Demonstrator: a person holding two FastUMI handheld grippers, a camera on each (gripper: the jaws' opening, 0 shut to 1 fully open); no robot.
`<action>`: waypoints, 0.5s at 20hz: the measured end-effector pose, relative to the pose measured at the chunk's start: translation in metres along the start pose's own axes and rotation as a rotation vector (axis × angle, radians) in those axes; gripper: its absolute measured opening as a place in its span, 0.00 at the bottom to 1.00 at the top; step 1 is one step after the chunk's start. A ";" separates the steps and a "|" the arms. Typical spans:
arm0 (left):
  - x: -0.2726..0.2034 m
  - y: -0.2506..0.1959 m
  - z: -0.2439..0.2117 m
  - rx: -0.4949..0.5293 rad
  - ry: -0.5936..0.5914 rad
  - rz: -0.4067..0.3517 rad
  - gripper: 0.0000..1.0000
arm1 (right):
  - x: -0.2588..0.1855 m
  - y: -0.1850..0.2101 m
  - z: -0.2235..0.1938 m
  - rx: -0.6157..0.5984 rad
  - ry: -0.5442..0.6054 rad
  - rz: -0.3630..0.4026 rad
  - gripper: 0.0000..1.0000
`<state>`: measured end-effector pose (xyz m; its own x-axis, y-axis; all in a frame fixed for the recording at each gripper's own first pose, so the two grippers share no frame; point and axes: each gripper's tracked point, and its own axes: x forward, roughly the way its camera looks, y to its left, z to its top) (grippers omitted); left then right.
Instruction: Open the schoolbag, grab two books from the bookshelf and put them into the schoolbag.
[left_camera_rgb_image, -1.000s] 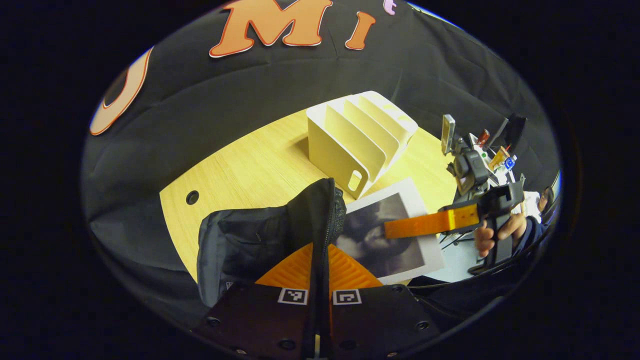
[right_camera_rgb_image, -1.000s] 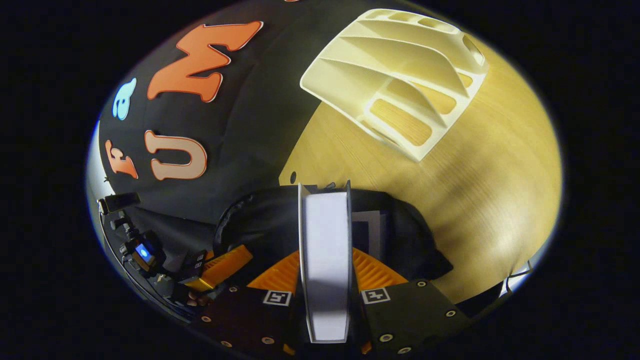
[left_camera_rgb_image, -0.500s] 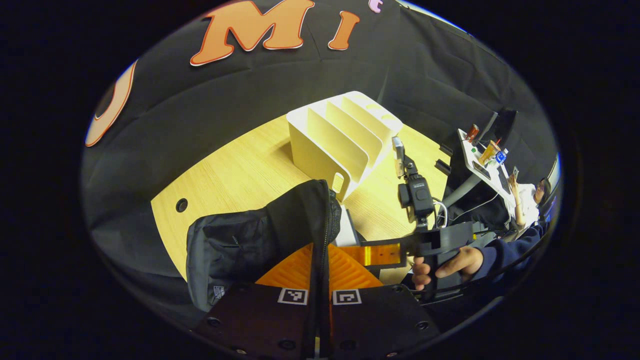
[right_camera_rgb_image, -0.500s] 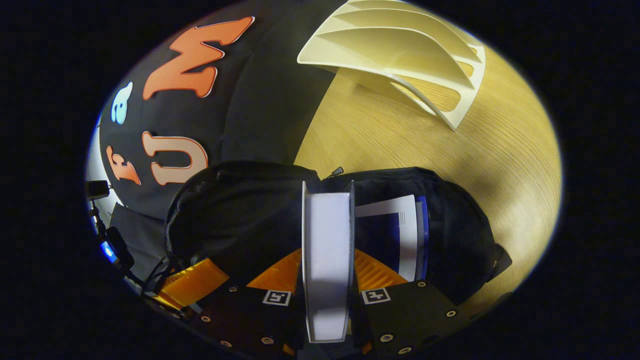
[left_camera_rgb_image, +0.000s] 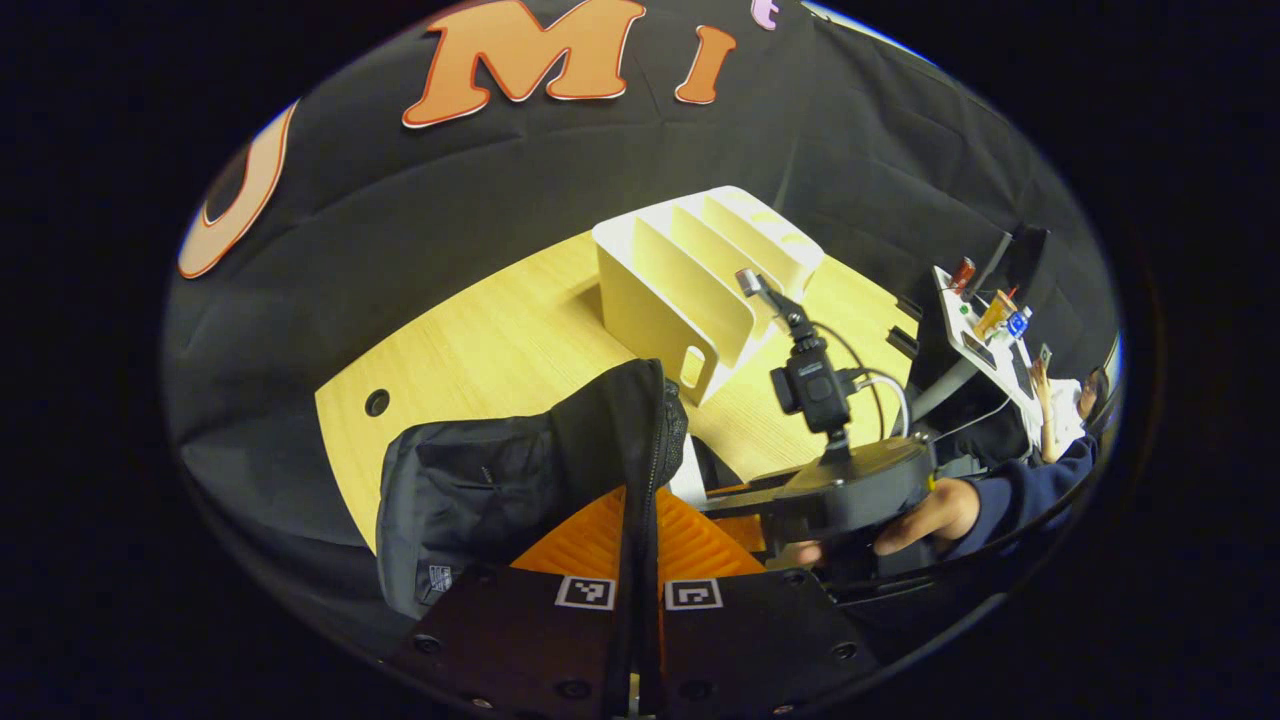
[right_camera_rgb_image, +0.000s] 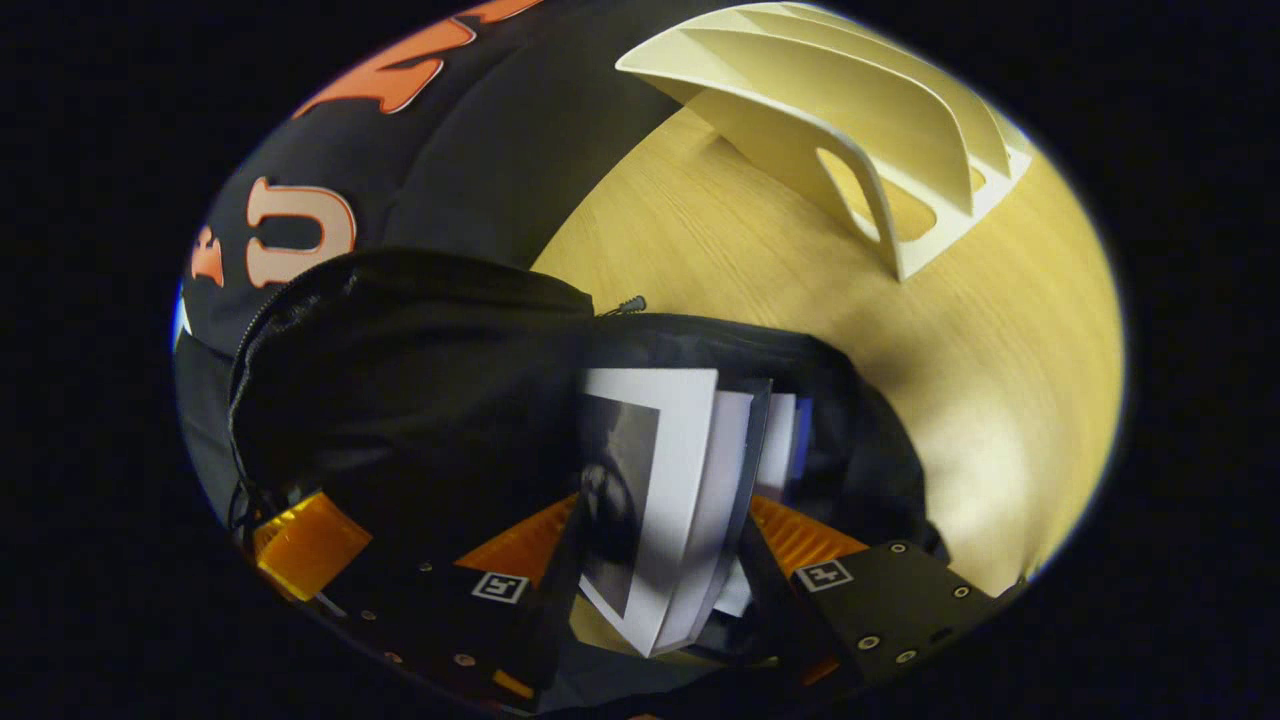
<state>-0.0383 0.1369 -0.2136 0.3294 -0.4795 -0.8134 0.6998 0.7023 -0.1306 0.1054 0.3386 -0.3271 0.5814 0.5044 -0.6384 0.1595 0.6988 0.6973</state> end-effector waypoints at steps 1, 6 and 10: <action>0.002 -0.001 -0.003 -0.007 0.002 0.013 0.04 | -0.007 -0.012 0.005 -0.044 -0.003 -0.029 0.87; 0.012 -0.012 -0.011 -0.062 0.020 0.078 0.04 | -0.069 -0.063 0.037 -0.214 -0.042 -0.127 0.98; 0.018 -0.018 -0.012 -0.093 0.036 0.155 0.05 | -0.125 -0.091 0.073 -0.282 -0.113 -0.160 0.99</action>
<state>-0.0525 0.1215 -0.2325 0.4042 -0.3440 -0.8475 0.5803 0.8127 -0.0531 0.0765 0.1753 -0.2870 0.6542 0.3282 -0.6814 0.0384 0.8854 0.4633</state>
